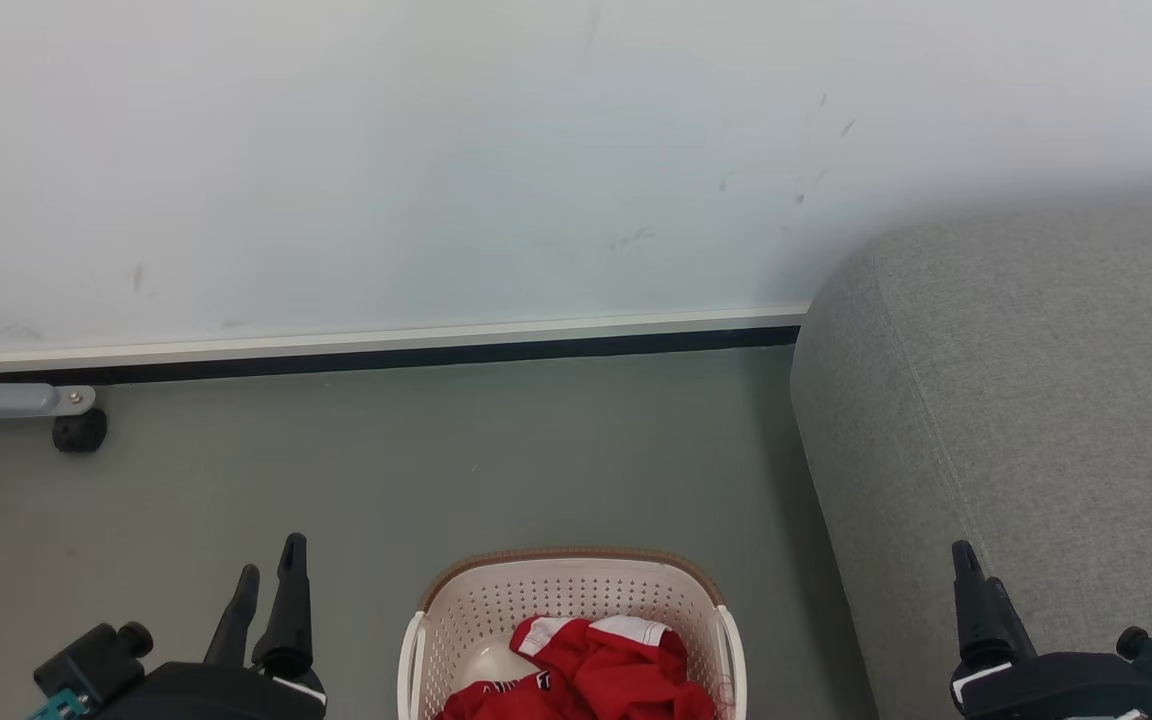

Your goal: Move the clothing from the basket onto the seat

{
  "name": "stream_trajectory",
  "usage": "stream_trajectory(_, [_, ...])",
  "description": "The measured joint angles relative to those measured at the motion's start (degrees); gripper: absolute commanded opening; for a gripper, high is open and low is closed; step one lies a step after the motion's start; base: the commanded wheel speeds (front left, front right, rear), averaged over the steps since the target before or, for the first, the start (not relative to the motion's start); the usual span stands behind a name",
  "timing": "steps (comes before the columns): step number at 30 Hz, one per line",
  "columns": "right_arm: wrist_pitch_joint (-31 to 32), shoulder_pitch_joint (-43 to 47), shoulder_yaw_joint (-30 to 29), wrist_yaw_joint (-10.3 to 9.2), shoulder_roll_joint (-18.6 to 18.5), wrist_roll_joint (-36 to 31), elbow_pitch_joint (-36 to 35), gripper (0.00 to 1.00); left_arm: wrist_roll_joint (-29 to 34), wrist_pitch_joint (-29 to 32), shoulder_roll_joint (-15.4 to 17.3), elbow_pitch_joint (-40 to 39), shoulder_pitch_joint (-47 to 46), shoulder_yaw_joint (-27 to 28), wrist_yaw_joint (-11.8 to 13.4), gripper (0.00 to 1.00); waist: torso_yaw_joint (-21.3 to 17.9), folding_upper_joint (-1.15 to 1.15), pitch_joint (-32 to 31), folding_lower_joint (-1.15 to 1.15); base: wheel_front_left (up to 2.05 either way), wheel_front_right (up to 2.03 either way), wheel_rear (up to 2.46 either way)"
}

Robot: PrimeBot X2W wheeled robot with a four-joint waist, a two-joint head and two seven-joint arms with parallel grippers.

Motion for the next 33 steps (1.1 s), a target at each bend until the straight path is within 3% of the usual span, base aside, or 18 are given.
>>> stream_trajectory(16, [-3.05,0.03,3.86,-2.15,-1.09,-13.35,0.24,1.00,15.83,-3.36,1.74,-0.56,0.58,-2.80,2.37,1.00,-0.08,0.00,-0.29,0.00,0.00,0.00,0.00])
stream_trajectory(33, [-6.41,0.14,7.43,-4.25,-2.02,-26.11,0.35,1.00,28.48,-6.60,2.29,-0.45,2.00,-4.35,4.58,1.00,-0.03,0.00,-0.56,0.00,0.00,0.00,0.00])
